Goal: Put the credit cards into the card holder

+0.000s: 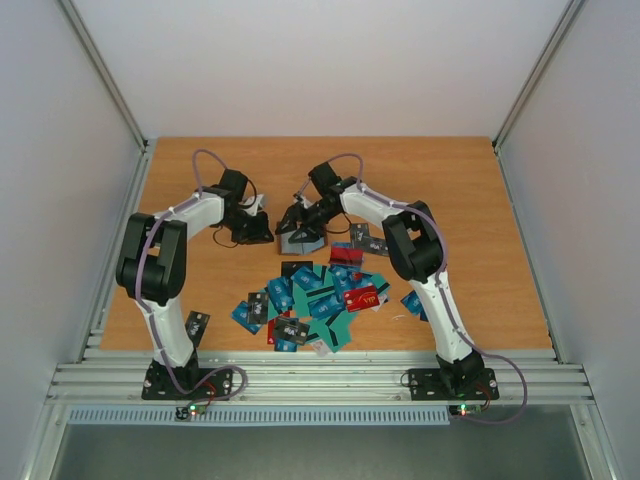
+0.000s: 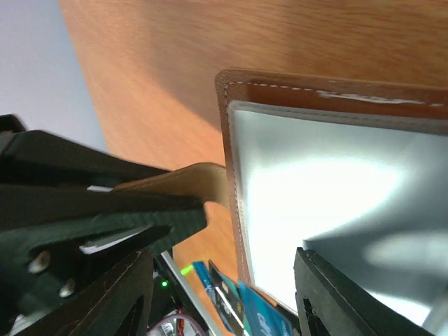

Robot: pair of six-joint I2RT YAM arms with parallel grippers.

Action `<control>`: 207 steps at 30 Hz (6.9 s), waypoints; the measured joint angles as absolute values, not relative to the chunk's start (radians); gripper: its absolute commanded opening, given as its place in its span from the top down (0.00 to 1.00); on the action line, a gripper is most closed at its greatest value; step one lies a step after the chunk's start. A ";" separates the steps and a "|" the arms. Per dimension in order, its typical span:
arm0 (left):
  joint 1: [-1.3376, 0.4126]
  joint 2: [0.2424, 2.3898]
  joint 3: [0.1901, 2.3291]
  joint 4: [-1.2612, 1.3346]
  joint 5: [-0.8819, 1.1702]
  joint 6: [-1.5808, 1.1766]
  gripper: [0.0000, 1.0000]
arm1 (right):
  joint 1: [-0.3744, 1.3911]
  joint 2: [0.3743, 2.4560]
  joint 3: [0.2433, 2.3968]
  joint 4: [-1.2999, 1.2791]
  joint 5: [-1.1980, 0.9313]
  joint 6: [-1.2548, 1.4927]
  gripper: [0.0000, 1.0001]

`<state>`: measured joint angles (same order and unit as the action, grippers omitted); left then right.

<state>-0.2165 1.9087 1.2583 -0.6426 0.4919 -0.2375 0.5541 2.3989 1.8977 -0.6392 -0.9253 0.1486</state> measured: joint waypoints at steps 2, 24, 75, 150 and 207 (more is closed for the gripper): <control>-0.213 1.909 1.258 -0.645 0.494 -0.236 0.72 | 0.556 2.422 1.907 -0.640 -0.925 0.154 0.44; -0.226 1.727 1.185 -0.549 0.606 -0.284 0.61 | 0.545 2.457 1.940 -0.674 -0.925 0.126 0.47; -0.419 1.640 1.246 -0.545 0.616 -0.403 0.60 | 0.480 2.167 1.728 -0.814 -0.815 0.023 0.54; -0.938 1.670 0.928 -0.586 0.458 -0.442 0.56 | 0.918 1.185 0.467 -0.470 -0.522 0.808 0.38; -0.933 1.794 0.899 -0.339 0.732 -0.491 0.63 | 0.927 1.157 0.257 -0.037 -0.504 0.882 0.88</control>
<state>-0.9329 1.7943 0.8993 -0.3389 0.7319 -0.4911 0.9268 1.1572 0.2573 -0.0368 -0.5041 0.8822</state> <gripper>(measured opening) 0.372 0.152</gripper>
